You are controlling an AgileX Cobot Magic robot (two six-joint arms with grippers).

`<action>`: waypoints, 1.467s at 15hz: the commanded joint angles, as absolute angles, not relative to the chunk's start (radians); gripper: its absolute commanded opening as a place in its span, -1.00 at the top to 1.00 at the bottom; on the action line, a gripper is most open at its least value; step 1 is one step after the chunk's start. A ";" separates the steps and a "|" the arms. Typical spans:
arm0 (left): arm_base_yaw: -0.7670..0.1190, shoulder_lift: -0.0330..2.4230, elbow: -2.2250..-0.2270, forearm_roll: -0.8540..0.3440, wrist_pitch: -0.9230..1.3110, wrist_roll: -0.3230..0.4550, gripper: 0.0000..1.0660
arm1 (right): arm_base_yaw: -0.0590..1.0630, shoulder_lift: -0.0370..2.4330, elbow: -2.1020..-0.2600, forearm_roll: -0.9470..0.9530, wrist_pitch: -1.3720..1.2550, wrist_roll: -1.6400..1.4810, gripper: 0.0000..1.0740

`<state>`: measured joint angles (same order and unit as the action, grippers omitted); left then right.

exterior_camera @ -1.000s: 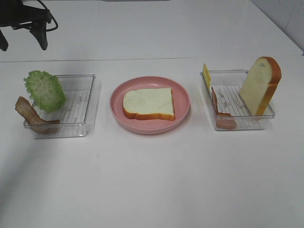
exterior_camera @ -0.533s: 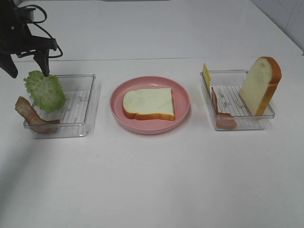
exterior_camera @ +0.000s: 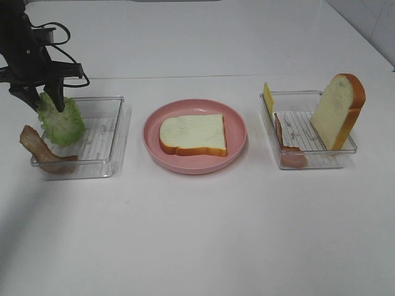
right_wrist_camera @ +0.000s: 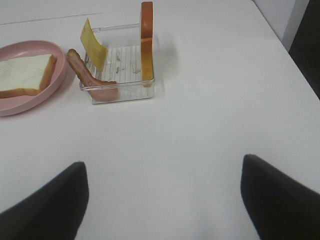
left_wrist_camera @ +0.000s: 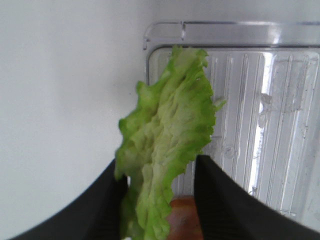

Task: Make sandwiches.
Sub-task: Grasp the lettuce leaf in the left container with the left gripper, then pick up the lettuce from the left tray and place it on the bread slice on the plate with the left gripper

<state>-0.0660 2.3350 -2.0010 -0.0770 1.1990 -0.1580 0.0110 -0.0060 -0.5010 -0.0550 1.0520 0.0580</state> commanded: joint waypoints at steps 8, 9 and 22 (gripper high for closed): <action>-0.070 2.332 -2.081 -0.142 1.232 -0.157 1.00 | 0.006 -0.018 -0.498 -0.057 1.053 0.056 -0.46; -0.072 2.332 -2.123 -0.191 1.244 -0.142 1.00 | 0.006 -0.018 -0.498 -0.057 1.053 0.056 -0.46; -0.340 2.397 -2.223 -0.833 1.013 0.103 1.00 | 0.006 -0.018 -0.498 -0.057 1.053 0.056 -0.46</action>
<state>-0.3300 2.3940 -2.2180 -0.8050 1.0290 0.0900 0.0110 -0.0060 -0.5010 -0.0550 1.0520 0.0580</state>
